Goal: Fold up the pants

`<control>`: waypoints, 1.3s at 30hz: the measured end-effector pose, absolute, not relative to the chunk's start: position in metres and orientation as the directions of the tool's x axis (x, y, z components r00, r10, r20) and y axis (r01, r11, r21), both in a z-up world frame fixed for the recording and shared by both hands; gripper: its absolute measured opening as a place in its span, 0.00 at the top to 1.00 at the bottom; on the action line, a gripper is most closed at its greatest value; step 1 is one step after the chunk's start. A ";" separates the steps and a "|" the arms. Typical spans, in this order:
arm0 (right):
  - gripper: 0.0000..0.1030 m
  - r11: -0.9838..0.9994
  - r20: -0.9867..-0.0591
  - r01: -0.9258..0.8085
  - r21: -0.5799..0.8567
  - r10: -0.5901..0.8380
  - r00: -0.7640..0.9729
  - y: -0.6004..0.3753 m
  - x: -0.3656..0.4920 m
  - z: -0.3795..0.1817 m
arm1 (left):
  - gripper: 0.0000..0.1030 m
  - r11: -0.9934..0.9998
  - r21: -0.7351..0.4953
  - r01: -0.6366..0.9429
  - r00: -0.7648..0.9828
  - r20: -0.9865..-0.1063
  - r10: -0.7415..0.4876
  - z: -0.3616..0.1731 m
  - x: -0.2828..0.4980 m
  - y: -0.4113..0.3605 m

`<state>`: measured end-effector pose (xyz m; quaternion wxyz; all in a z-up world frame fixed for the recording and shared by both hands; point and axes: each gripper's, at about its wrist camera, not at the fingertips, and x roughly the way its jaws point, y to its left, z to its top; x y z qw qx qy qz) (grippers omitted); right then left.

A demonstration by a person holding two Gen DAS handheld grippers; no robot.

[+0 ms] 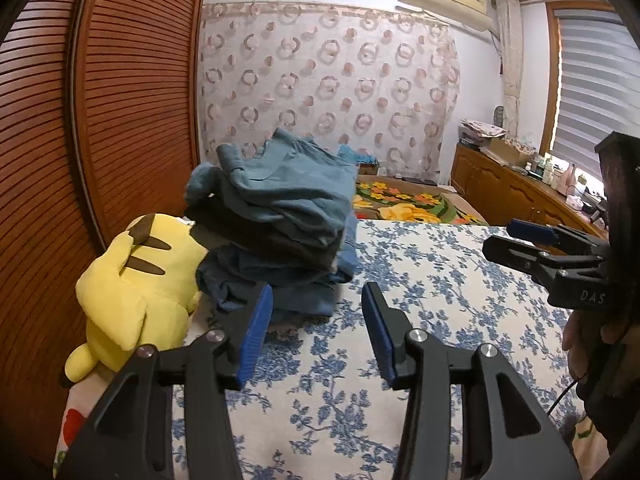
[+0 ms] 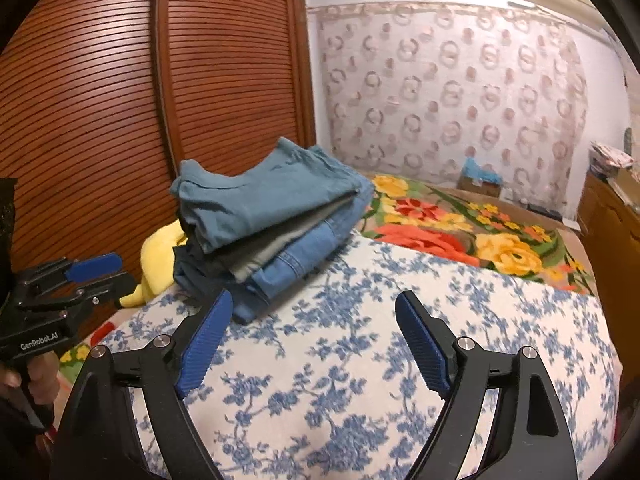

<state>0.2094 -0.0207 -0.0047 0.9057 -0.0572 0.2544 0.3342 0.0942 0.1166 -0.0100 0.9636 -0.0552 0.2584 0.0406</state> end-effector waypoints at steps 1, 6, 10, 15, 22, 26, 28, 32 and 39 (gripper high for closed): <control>0.17 0.775 -0.498 -0.628 0.069 0.572 0.652 -0.025 0.206 -0.005 | 0.55 0.991 -0.086 -0.101 0.864 -0.502 0.045 -0.009 0.093 0.113; 0.17 0.803 -0.486 -0.592 0.068 0.545 0.684 -0.048 0.188 0.000 | 0.54 0.994 -0.076 -0.082 0.865 -0.501 0.033 -0.003 0.087 0.095; 0.17 0.826 -0.474 -0.559 0.075 0.522 0.709 -0.070 0.171 0.004 | 0.53 0.996 -0.063 -0.065 0.866 -0.500 0.025 0.004 0.081 0.079; 0.16 0.847 -0.473 -0.524 0.090 0.499 0.726 -0.099 0.150 0.005 | 0.52 0.997 -0.075 -0.030 0.867 -0.498 -0.012 0.008 0.072 0.059; 0.14 0.886 -0.472 -0.454 0.098 0.443 0.762 -0.133 0.129 0.006 | 0.51 0.998 -0.059 0.011 0.862 -0.505 -0.039 0.013 0.068 0.030; 0.14 0.909 -0.467 -0.408 0.090 0.400 0.788 -0.148 0.120 0.008 | 0.51 0.998 -0.053 0.029 0.864 -0.501 -0.051 0.018 0.069 0.015; 0.14 0.921 -0.460 -0.382 0.080 0.374 0.805 -0.155 0.116 0.009 | 0.51 0.998 -0.052 0.040 0.865 -0.499 -0.061 0.021 0.069 0.008; 0.14 0.932 -0.446 -0.354 0.076 0.350 0.824 -0.167 0.109 0.014 | 0.50 0.997 -0.048 0.057 0.869 -0.489 -0.074 0.029 0.069 -0.003; 0.13 0.946 -0.403 -0.314 0.079 0.318 0.858 -0.183 0.098 0.034 | 0.50 0.996 -0.035 0.078 0.876 -0.474 -0.085 0.046 0.067 -0.017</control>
